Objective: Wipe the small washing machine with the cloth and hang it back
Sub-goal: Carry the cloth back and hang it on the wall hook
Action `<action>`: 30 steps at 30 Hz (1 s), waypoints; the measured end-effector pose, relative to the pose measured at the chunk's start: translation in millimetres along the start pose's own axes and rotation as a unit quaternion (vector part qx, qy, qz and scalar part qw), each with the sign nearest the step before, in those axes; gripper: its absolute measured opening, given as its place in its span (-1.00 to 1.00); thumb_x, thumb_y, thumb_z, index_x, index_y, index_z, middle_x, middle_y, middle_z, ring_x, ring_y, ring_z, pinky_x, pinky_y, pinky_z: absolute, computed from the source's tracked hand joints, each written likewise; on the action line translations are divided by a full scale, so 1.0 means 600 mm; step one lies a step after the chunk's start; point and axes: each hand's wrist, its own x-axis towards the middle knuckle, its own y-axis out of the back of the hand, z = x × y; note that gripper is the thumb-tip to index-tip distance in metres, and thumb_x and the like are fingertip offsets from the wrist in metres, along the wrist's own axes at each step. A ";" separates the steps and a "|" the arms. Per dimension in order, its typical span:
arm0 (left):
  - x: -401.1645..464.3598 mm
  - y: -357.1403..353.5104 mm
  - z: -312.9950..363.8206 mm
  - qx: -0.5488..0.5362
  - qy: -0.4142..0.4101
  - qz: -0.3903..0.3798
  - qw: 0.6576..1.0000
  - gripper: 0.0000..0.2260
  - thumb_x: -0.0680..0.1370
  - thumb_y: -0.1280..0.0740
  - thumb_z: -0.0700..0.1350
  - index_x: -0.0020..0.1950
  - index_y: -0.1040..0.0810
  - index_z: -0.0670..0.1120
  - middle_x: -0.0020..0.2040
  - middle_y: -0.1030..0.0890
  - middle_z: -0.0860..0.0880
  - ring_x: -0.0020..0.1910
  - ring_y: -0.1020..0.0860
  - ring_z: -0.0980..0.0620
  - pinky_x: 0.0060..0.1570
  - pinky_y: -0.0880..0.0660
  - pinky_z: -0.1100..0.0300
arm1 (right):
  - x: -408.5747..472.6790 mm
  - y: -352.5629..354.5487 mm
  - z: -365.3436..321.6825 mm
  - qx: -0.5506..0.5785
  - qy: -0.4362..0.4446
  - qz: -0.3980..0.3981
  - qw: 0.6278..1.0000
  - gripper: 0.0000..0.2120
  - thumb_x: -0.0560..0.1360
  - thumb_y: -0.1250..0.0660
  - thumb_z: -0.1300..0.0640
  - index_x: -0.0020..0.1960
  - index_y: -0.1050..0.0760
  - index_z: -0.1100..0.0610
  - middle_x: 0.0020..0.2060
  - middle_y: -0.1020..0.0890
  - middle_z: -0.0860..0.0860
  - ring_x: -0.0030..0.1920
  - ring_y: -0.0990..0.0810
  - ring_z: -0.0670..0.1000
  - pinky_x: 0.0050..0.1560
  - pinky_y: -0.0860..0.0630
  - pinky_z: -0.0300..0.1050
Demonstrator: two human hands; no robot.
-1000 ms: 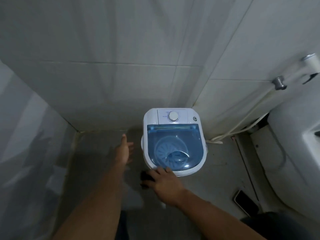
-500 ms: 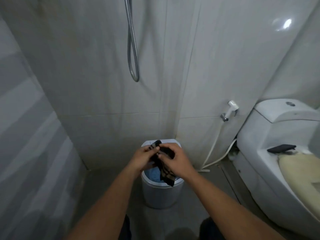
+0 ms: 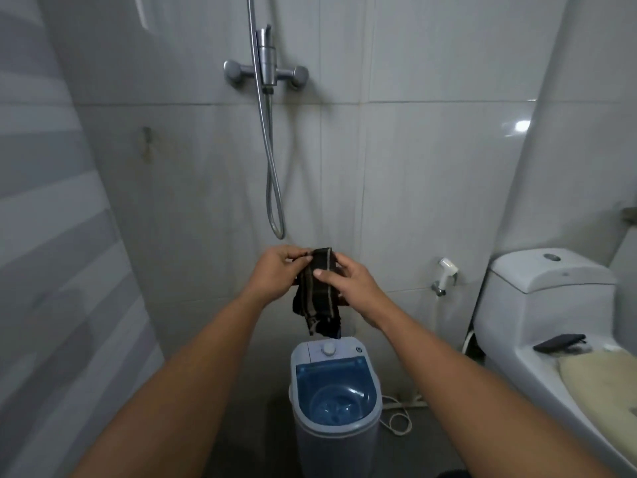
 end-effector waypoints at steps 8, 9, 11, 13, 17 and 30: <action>0.034 0.073 0.060 0.062 -0.056 0.031 0.996 -0.76 0.59 -0.35 -0.19 -0.09 -0.70 0.14 -0.23 -0.73 0.15 -0.17 -0.69 0.12 0.03 -0.63 0.08 | 0.047 0.004 -0.102 -0.087 0.037 -0.031 0.995 -0.94 0.54 -0.47 0.21 0.01 -0.64 0.15 -0.32 -0.64 -0.04 -0.38 -0.55 -0.19 -0.35 -0.43 -0.32; 0.032 0.076 0.064 0.078 -0.059 0.030 0.995 -0.77 0.60 -0.34 -0.17 -0.13 -0.68 0.12 -0.25 -0.71 0.12 -0.19 -0.67 0.07 -0.02 -0.62 0.07 | 0.050 0.006 -0.110 -0.104 0.052 -0.030 0.993 -0.96 0.53 -0.48 0.23 -0.03 -0.63 0.16 -0.36 -0.63 -0.09 -0.40 -0.55 -0.22 -0.35 -0.43 -0.37; 0.028 0.086 0.076 0.122 -0.064 0.025 0.990 -0.79 0.63 -0.28 -0.13 -0.19 -0.56 0.03 -0.31 -0.59 0.06 -0.27 -0.55 0.04 -0.17 -0.51 0.10 | 0.066 0.007 -0.128 -0.145 0.081 -0.019 0.986 -0.90 0.48 -0.54 0.19 -0.15 -0.63 0.14 -0.34 -0.62 -0.09 -0.35 -0.58 -0.19 -0.25 -0.50 -0.31; 0.026 0.096 0.093 0.148 -0.059 0.029 0.987 -0.77 0.65 -0.22 -0.11 -0.21 -0.43 -0.04 -0.33 -0.46 0.03 -0.32 -0.42 0.04 -0.25 -0.35 0.10 | 0.085 0.007 -0.149 -0.208 0.108 -0.001 0.972 -0.80 0.39 -0.62 0.07 -0.26 -0.62 0.11 -0.22 -0.60 0.01 -0.24 -0.61 -0.02 -0.11 -0.56 -0.11; 0.033 0.117 0.118 0.040 -0.035 0.042 0.998 -0.74 0.61 -0.20 -0.15 -0.29 -0.39 -0.01 -0.35 -0.40 0.06 -0.32 -0.36 0.07 -0.25 -0.27 0.11 | 0.116 -0.004 -0.191 -0.213 0.095 -0.056 0.971 -0.70 0.44 -0.58 0.09 -0.31 -0.48 0.11 -0.38 -0.53 0.01 -0.40 -0.50 -0.10 -0.31 -0.45 -0.24; 0.083 0.287 0.097 0.082 -0.046 0.017 0.995 -0.82 0.62 -0.34 -0.12 0.05 -0.66 -0.21 -0.10 -0.69 -0.08 -0.10 -0.64 0.03 -0.10 -0.54 0.23 | 0.254 -0.066 -0.232 -0.085 0.015 -0.139 0.986 -0.70 0.45 -0.54 0.25 0.14 -0.62 0.33 -0.03 -0.68 0.19 -0.01 -0.69 0.15 0.23 -0.60 0.10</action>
